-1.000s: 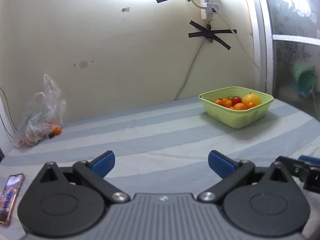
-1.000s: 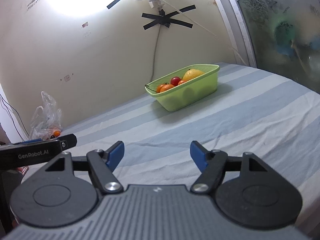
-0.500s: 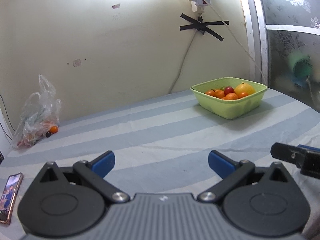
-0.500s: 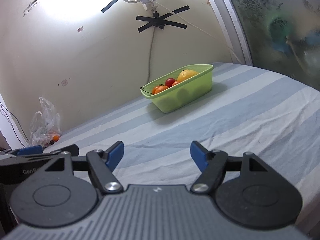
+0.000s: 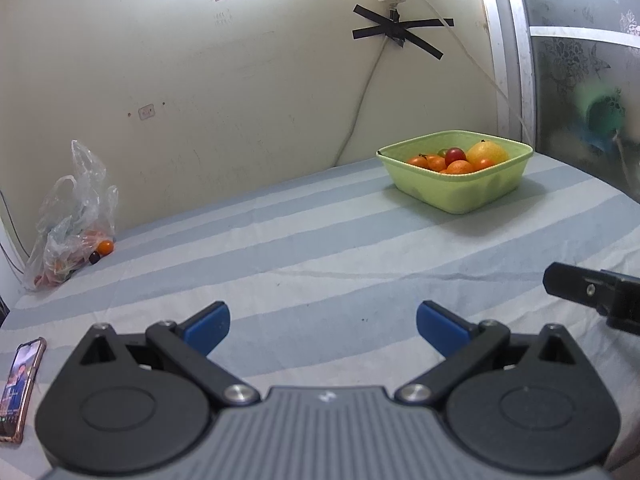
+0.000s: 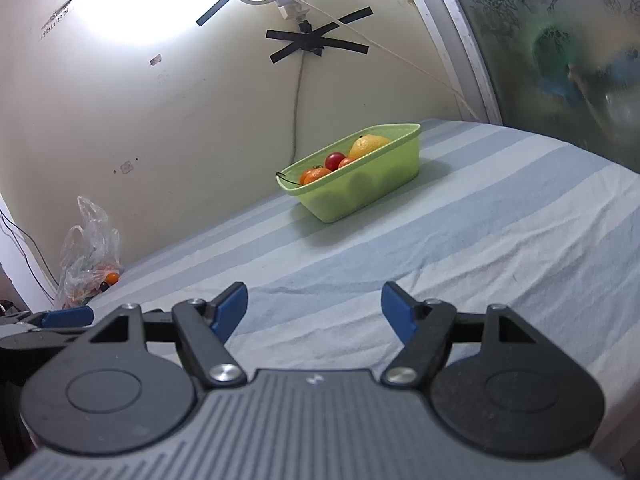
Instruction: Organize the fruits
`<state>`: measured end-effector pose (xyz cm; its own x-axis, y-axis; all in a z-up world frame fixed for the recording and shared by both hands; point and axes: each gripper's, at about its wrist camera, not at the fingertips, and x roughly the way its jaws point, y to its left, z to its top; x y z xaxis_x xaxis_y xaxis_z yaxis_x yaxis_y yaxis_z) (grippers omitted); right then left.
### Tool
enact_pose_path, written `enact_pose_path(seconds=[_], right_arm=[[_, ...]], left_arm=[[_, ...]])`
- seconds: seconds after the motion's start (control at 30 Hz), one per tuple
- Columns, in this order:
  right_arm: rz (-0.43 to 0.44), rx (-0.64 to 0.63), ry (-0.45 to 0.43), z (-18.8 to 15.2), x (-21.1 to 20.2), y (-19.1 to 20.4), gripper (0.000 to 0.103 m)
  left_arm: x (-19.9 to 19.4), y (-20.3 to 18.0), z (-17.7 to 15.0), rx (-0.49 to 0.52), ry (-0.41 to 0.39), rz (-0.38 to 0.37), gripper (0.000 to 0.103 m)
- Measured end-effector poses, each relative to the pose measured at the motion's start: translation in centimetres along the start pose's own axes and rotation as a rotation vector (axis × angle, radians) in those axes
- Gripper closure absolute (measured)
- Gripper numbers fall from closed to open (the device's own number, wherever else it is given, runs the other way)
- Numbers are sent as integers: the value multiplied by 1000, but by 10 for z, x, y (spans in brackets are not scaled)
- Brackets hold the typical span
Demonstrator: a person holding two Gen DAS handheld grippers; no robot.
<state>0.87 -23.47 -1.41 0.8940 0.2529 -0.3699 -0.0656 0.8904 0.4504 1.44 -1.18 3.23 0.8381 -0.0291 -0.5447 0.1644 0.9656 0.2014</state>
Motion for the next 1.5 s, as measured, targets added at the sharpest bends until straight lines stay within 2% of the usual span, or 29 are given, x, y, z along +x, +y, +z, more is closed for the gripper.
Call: enact_pose_path(seconds=[0.53,0.87,1.03,1.17,1.5], right_arm=[[3,5,17,1,4,-4,27],[-5,11,14,2,6,-8,27],[-10,4,19,2,7,-5,27],[-10,6,20,2,8,-6,26],[-12,-1,28,1,10,-5,25]], left_arm=[[6,-1,-5,-12,63,-30,0],[16,6,-12,-118,160,-119,0],[19,7,-20,-156,188,-109,0],[28,8,-27,-180,246,-121,0],[29,5,-29,-167,266,-110,0]])
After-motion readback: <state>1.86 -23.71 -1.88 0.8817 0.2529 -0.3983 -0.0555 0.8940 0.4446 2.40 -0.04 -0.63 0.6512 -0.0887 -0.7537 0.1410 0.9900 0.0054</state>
